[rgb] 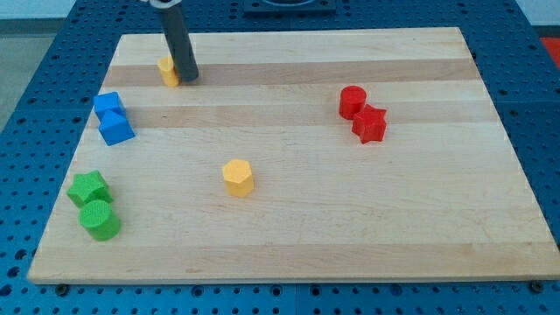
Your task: Slide the yellow heart towards the top left side of the board
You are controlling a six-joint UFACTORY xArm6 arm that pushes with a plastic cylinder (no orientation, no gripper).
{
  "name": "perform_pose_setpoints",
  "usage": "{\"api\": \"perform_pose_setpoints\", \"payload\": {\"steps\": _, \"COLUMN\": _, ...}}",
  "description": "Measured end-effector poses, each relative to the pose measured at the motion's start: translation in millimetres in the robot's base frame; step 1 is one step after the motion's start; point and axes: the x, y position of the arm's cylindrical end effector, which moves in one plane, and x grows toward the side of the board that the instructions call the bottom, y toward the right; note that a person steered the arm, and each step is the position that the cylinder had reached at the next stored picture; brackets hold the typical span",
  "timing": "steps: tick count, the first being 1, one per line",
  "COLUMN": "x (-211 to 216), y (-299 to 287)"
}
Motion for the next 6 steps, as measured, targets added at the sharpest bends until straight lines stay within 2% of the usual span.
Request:
{"api": "perform_pose_setpoints", "payload": {"steps": 1, "x": -8, "y": 10}}
{"api": "perform_pose_setpoints", "payload": {"steps": 2, "x": 36, "y": 60}}
{"api": "perform_pose_setpoints", "payload": {"steps": 3, "x": 65, "y": 1}}
{"api": "perform_pose_setpoints", "payload": {"steps": 4, "x": 58, "y": -36}}
{"api": "perform_pose_setpoints", "payload": {"steps": 5, "x": 18, "y": -2}}
{"api": "perform_pose_setpoints", "payload": {"steps": 6, "x": 2, "y": 39}}
